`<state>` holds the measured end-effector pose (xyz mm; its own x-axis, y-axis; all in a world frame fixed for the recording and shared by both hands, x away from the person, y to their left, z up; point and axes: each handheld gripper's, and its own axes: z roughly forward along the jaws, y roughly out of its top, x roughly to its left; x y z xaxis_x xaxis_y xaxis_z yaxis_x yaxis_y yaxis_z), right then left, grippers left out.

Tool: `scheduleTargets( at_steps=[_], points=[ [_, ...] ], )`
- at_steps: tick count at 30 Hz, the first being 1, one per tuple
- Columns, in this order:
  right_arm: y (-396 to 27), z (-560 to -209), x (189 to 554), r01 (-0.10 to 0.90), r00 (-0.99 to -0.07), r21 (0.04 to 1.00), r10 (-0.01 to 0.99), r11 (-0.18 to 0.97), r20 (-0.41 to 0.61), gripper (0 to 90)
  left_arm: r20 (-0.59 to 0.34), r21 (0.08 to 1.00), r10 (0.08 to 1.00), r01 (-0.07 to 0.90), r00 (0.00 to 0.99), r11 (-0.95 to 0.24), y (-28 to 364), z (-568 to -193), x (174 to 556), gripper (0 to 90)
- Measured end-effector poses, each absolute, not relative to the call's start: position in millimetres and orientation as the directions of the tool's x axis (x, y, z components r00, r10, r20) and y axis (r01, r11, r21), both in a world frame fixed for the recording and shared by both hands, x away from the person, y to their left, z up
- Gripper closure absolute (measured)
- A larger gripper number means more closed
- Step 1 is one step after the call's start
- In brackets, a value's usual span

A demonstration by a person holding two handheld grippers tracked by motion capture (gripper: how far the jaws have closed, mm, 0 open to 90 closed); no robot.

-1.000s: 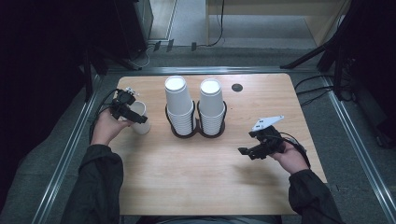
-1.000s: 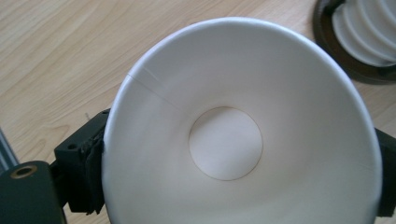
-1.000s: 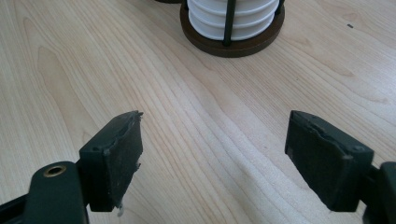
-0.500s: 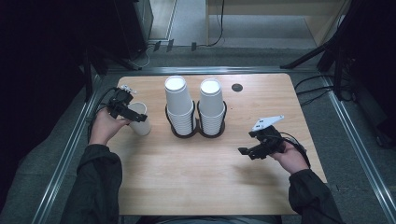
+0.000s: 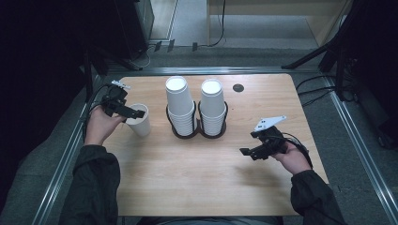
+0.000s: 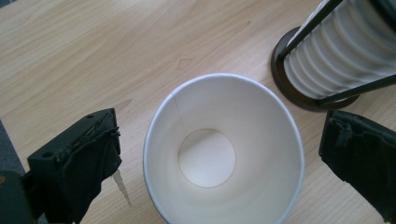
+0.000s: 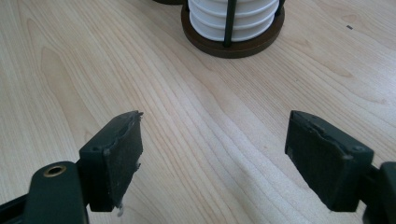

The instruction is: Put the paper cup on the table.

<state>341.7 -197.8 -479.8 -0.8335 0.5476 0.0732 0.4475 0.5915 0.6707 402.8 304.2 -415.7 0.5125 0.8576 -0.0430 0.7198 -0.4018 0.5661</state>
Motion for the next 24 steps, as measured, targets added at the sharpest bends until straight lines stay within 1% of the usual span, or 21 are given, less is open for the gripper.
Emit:
scheduleTargets(
  at_steps=[3,9,12,19,24],
  points=[
    [-198,-479,342,0.446,-0.835,0.671,0.546,0.592,0.073,19.4,-0.035,0.57,0.862,0.718,0.506,-0.398,305,-410,400,0.0],
    [-198,-479,342,0.444,-0.836,0.672,0.544,0.593,0.073,19.4,-0.048,0.588,0.862,0.712,0.504,-0.383,306,-403,396,0.0],
    [-197,-479,342,0.444,-0.836,0.673,0.544,0.592,0.073,19.4,-0.037,0.586,0.877,0.721,0.478,-0.368,304,-398,393,0.0],
    [-196,-479,343,0.44,-0.841,0.671,0.536,0.597,0.074,19.4,-0.046,0.612,0.869,0.701,0.493,-0.365,300,-390,386,0.0],
    [-194,-478,344,0.435,-0.845,0.67,0.531,0.602,0.072,19.5,-0.036,0.615,0.853,0.684,0.521,-0.392,294,-387,380,0.0]
  ],
)
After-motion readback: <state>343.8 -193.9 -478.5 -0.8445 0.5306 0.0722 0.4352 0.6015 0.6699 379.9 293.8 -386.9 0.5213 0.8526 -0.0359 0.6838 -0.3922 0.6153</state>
